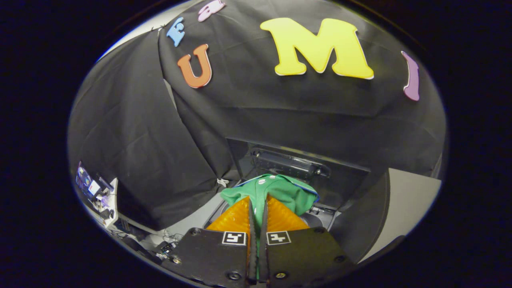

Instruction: Put the clothes into the washing machine and then close the washing machine lid.

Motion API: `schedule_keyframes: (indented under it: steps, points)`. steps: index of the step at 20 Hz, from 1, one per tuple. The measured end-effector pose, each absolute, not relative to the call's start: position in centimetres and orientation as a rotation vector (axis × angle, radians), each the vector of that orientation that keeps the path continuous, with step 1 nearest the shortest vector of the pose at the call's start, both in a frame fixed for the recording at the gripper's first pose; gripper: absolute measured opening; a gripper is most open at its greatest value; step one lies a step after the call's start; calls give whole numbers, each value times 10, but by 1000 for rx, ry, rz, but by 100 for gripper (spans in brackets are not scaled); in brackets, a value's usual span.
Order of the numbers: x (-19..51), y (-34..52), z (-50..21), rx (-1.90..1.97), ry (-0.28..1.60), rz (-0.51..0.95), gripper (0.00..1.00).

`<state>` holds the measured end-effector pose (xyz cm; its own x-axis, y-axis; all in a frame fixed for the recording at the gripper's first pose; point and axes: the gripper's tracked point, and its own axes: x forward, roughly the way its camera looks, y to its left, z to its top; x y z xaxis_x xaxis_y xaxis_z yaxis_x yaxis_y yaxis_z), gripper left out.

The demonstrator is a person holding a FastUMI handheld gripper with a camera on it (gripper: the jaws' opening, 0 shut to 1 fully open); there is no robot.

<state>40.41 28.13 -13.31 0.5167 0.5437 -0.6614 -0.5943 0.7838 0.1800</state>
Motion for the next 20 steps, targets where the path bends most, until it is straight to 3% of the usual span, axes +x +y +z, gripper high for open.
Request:
schedule_keyframes:
  steps: [20]
  points:
    - [435,312,-336,-71,968,442,6]
